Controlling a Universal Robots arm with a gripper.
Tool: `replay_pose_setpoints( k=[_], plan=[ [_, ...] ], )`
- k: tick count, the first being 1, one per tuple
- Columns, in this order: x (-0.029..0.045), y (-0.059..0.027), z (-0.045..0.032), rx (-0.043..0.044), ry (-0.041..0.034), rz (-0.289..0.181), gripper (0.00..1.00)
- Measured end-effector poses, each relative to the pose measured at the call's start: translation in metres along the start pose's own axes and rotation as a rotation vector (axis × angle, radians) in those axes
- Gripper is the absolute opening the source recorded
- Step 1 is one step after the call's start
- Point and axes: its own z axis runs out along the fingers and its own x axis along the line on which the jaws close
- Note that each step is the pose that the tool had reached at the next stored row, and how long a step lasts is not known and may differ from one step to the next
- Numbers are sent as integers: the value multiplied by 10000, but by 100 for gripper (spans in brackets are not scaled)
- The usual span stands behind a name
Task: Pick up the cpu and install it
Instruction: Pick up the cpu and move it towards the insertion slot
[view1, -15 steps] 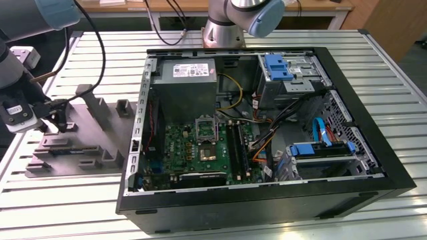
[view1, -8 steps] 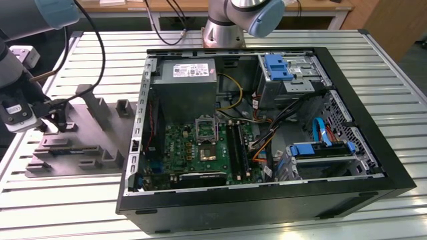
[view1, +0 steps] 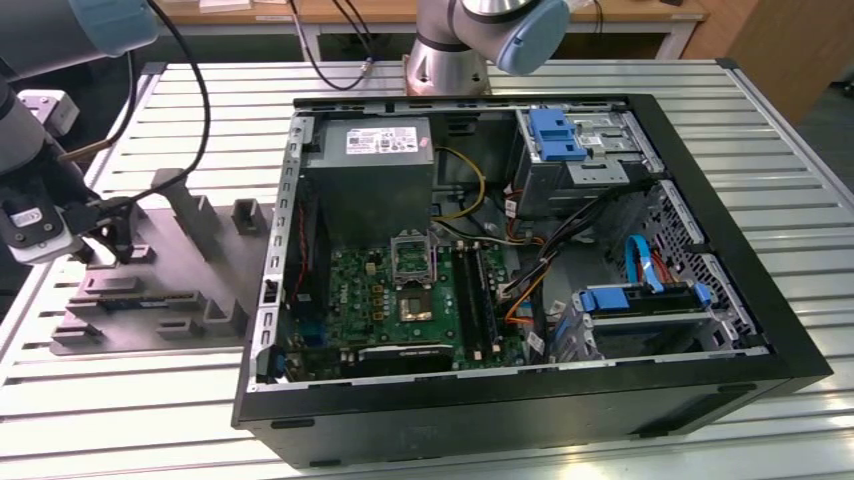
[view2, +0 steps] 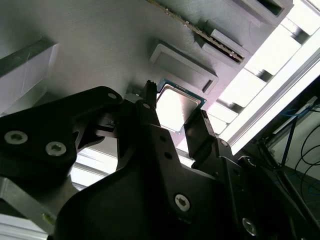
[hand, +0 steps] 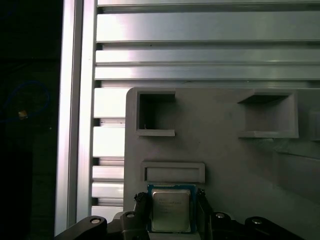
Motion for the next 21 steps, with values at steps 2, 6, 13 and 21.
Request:
replay_pose_setpoints(
  k=[2,6,13,21],
  plan=[
    [0,0,-4,0,0,0,47],
    [0,1,-11,0,0,0,47],
    [1,1,-22,0,0,0,47],
    [2,3,-38,0,0,0,47]
  ],
)
